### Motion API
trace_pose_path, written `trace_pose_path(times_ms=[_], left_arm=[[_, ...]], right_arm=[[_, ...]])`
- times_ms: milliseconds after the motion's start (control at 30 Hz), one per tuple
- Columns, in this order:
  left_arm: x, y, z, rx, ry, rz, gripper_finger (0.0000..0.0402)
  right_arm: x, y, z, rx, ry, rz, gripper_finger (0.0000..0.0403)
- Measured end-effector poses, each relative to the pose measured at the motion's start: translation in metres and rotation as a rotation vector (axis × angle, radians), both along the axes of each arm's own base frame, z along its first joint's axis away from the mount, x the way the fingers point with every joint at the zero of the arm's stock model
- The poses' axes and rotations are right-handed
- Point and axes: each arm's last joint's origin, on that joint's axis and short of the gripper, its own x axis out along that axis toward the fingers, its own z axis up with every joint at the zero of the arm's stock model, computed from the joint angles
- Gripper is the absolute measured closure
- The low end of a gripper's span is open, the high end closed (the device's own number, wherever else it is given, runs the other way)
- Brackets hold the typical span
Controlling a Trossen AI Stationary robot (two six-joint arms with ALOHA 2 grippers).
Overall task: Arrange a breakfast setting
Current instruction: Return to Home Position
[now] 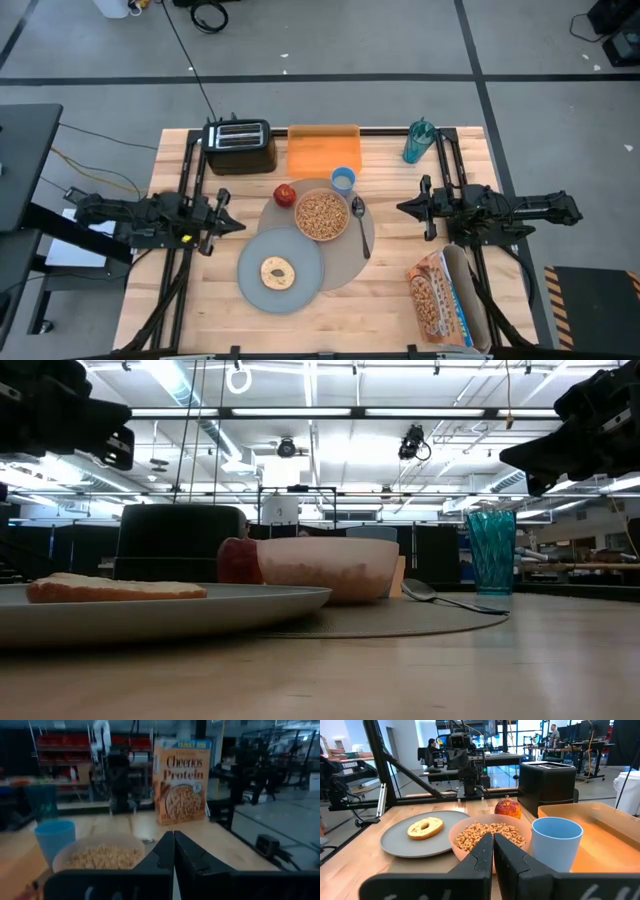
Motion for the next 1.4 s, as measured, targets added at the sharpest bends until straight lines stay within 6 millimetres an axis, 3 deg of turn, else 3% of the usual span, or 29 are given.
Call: trace_pose_path(times_ms=[533, 1400], left_arm=[[0.0029, 0.0053, -0.0067, 0.173, 0.006, 0.092, 0.0393], [0.003, 0.0053, -0.0071, 0.174, 0.009, 0.097, 0.0392]], right_arm=[[0.0, 0.0, 0.0004, 0.0, -0.005, 0.0, 0.038], [0.0, 0.0, 0.0004, 0.0, -0.004, 0.0, 0.038]])
